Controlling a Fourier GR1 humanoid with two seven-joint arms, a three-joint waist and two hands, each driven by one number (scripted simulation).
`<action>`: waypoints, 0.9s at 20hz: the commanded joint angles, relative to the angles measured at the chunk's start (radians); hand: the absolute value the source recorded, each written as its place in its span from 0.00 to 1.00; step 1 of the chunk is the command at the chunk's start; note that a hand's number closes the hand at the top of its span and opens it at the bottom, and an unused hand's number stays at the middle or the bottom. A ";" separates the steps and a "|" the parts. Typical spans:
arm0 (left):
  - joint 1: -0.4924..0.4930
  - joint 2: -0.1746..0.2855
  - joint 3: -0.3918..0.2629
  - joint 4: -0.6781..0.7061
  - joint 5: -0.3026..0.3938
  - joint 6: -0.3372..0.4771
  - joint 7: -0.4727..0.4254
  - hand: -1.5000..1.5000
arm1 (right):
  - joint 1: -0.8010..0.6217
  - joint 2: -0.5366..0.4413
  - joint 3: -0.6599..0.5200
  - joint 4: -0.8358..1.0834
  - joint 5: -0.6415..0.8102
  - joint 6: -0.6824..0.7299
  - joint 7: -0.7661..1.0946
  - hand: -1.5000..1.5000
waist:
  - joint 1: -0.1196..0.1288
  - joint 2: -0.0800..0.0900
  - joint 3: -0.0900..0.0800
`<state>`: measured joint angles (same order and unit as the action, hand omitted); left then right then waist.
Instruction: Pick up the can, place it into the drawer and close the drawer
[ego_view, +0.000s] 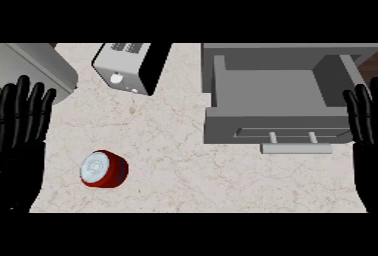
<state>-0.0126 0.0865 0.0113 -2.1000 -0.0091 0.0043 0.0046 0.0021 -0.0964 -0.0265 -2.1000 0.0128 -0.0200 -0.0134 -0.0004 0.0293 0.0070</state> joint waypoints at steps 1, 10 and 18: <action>-0.018 0.022 -0.013 0.041 0.078 -0.087 -0.025 0.00 | -0.041 -0.010 -0.026 0.054 -0.018 0.010 0.002 0.00 | 0.001 -0.028 -0.007; 0.196 0.286 -0.103 -0.045 0.382 -0.490 0.141 0.00 | 0.086 0.016 0.002 0.056 0.020 -0.037 0.190 0.00 | 0.011 -0.031 -0.007; 0.261 0.384 0.125 -0.021 0.601 -0.644 0.146 0.00 | 0.181 0.014 -0.015 -0.013 -0.023 0.017 0.160 0.00 | 0.000 -0.030 -0.007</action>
<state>0.2458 0.4360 0.0529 -2.1598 0.5220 -0.5754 0.1352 0.1261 -0.0920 -0.0411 -2.0856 0.0004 -0.0204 0.1668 0.0046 -0.0012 0.0000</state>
